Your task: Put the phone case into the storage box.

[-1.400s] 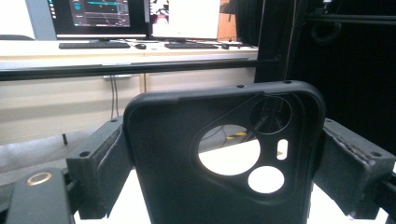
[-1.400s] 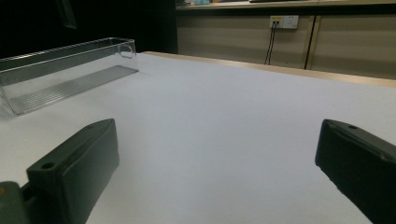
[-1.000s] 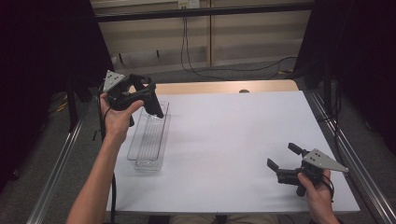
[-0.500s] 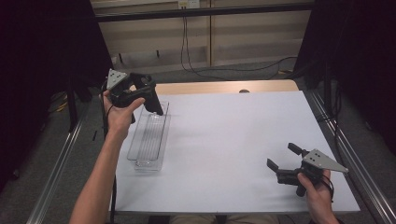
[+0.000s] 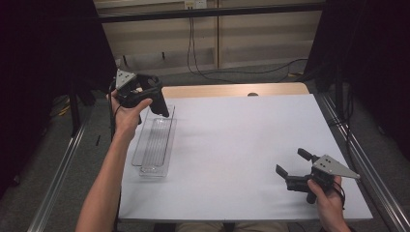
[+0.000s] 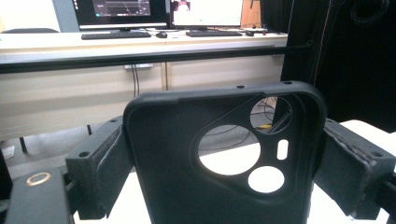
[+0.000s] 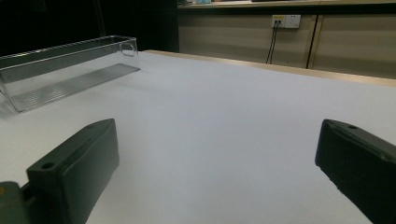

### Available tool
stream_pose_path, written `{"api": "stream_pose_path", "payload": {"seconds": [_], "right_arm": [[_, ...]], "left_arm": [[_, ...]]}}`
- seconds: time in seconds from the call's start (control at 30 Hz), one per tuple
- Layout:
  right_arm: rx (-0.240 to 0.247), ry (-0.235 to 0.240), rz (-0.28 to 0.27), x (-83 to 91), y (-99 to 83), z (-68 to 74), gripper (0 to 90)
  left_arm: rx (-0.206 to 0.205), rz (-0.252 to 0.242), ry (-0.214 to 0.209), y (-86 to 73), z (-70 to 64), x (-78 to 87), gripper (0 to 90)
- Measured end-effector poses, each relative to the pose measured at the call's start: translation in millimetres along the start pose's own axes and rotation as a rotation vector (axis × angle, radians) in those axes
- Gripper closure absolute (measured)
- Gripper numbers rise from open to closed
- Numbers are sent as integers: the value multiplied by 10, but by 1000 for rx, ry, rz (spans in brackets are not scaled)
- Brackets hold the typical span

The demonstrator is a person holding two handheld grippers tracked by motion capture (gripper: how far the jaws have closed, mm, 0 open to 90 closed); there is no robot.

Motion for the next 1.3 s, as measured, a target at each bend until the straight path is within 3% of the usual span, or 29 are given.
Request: {"api": "stream_pose_path", "payload": {"seconds": [0.43, 0.53, 0.7, 0.93, 1.0, 1.3], "right_arm": [[-4, 9, 9, -5, -12, 8, 0], [-3, 9, 9, -6, -12, 6, 0], [-2, 5, 5, -10, -12, 3, 0], [-5, 8, 5, -10, -12, 3, 0], [-3, 12, 6, -6, -11, 2, 0], [-7, 13, 10, -8, -13, 2, 0]], "left_arm": [[-18, 25, -1, -98, 64, -100, 127], [-33, 51, 1, -126, 63, -127, 127], [-15, 44, -5, -172, 50, -185, 127], [-26, 70, -6, -223, 37, -229, 127], [-37, 60, -25, -235, 47, -246, 127], [-41, 87, -16, -308, 47, -289, 125]]}}
Point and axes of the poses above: each handheld gripper's, and its own axes: x roughly backward along the jaws, y roughly out of its top, z roughly to its left, the point moved 2 cm from there along -x, roughly forward along the jaws
